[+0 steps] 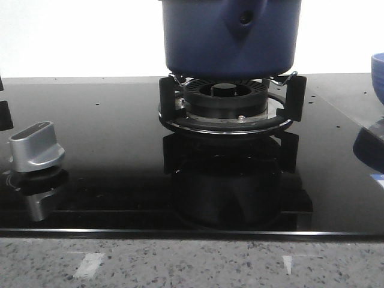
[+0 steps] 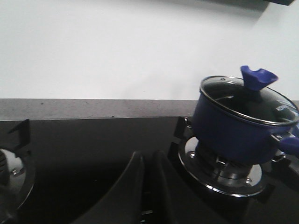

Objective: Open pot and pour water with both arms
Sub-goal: 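Reach the left gripper to the blue lid knob and grasp it, then lift the glass lid off the pot with the left gripper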

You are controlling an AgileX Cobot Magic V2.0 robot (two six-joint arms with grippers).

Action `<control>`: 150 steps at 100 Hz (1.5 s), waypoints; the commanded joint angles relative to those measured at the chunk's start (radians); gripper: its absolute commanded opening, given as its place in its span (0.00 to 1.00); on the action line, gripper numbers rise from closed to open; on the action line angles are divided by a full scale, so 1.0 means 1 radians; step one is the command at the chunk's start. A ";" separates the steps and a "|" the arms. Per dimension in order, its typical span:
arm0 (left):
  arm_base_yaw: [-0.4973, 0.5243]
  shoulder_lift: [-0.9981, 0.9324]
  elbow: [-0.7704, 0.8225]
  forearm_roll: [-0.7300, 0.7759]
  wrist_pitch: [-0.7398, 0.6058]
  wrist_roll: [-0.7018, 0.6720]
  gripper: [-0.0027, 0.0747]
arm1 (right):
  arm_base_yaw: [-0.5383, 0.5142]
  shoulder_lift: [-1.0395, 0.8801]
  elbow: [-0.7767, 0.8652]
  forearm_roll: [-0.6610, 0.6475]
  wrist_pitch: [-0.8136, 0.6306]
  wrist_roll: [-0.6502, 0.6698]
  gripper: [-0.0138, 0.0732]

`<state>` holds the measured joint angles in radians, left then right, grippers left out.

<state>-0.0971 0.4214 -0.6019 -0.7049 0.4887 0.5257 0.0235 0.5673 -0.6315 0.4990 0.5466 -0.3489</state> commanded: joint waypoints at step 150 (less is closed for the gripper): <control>-0.330 1.193 -0.820 -0.931 0.302 1.085 0.60 | -0.002 0.071 -0.140 -0.120 -0.023 -0.033 0.66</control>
<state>-0.4191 1.6378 -1.3671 -1.5804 0.7839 1.5947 0.0244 0.6236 -0.7364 0.3761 0.5924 -0.3827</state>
